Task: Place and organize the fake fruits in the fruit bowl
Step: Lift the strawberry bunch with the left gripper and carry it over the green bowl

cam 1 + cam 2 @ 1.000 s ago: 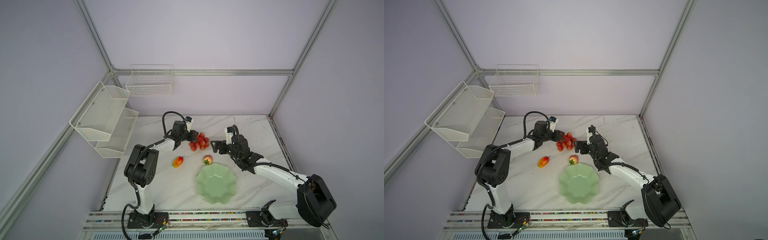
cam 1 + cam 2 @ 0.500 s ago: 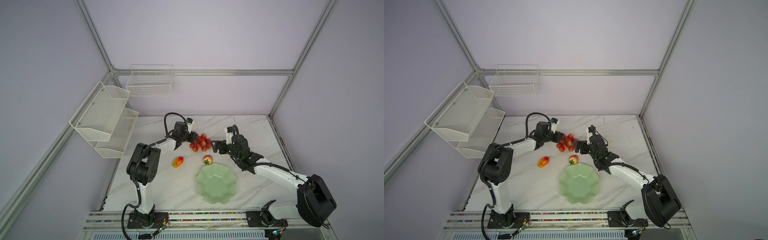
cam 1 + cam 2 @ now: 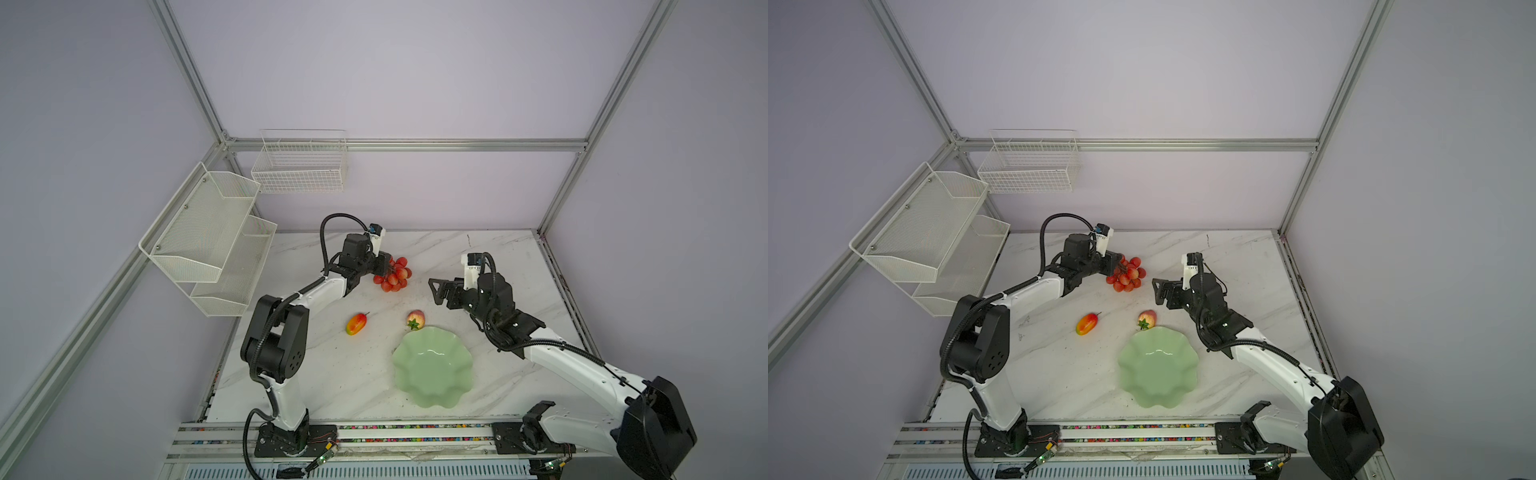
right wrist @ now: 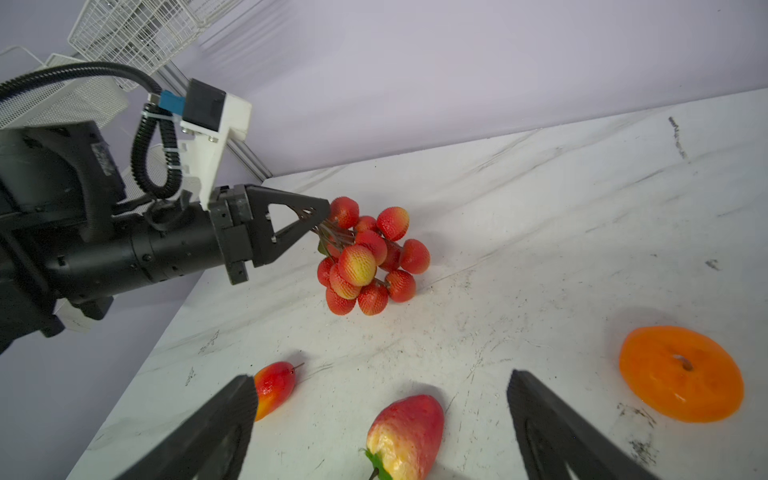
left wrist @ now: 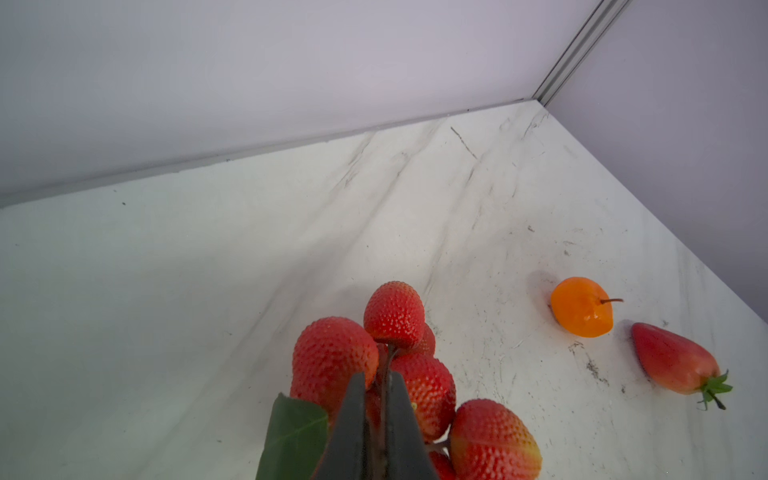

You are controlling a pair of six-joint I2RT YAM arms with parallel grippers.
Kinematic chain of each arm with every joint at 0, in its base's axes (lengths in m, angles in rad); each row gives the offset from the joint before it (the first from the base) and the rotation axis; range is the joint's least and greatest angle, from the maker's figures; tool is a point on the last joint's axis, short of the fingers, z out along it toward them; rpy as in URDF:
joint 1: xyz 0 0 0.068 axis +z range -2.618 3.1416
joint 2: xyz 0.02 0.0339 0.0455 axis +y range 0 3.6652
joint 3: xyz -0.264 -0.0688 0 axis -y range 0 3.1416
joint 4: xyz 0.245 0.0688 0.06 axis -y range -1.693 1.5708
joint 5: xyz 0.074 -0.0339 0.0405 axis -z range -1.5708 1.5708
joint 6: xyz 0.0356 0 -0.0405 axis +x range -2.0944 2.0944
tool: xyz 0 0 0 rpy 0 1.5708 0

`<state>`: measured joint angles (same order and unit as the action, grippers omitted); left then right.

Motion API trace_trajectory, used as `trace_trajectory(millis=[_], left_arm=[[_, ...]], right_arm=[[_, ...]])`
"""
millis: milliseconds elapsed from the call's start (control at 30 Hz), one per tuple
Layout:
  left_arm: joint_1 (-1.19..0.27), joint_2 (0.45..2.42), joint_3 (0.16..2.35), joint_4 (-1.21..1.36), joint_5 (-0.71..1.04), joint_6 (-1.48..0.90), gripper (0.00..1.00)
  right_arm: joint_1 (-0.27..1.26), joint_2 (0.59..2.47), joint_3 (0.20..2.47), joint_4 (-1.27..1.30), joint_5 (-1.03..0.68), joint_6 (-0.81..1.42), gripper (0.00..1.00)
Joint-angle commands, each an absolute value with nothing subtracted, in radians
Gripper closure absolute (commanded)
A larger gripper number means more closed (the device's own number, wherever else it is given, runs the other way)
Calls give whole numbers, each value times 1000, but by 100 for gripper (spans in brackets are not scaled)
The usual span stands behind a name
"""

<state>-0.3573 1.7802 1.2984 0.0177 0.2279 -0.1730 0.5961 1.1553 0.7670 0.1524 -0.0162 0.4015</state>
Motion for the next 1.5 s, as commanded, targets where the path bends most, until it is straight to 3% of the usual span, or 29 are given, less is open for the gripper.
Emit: trace_trajectory(millis=[0,300,600,933,1467], left_arm=[[-382,1617,1317,40,216,-168,100],[-554,1270,1159,-184,278,-178,100],[-770,1094,999,-275,334,-199,100],[-880,1171,913,-227,315,-145,100],[-916,1365,905,-152,362,-86,100]], right_arm=[[600,1073,745,32,0,432,3],[601,779,696,-316,-52,591,3],[601,581,638,-421,-184,689,3],[601,513,621,-474,-161,713,3],[600,524,600,-445,-152,736,3]])
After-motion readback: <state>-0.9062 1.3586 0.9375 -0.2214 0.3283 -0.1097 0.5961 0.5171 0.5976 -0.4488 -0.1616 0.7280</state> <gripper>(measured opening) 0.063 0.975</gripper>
